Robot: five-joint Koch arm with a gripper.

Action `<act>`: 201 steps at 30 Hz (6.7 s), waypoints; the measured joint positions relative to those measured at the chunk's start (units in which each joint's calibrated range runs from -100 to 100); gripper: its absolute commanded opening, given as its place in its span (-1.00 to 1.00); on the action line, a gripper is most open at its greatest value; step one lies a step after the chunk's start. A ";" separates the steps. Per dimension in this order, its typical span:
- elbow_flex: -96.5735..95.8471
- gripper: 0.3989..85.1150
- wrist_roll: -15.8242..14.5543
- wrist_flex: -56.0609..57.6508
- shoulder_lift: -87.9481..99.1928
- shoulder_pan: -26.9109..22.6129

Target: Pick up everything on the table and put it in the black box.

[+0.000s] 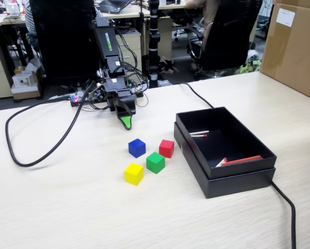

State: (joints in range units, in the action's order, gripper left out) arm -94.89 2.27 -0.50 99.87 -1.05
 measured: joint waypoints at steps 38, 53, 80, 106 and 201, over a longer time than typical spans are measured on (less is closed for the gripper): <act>0.00 0.17 0.00 0.00 0.00 0.00; 0.00 0.17 0.00 0.00 0.00 0.00; 0.00 0.17 0.00 -0.08 0.00 0.00; 0.00 0.17 0.00 -0.08 0.13 -0.05; 101.51 -0.82 -2.20 65.27 -71.33 -6.79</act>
State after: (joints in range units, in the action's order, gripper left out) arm 6.62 0.07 64.77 28.54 -7.84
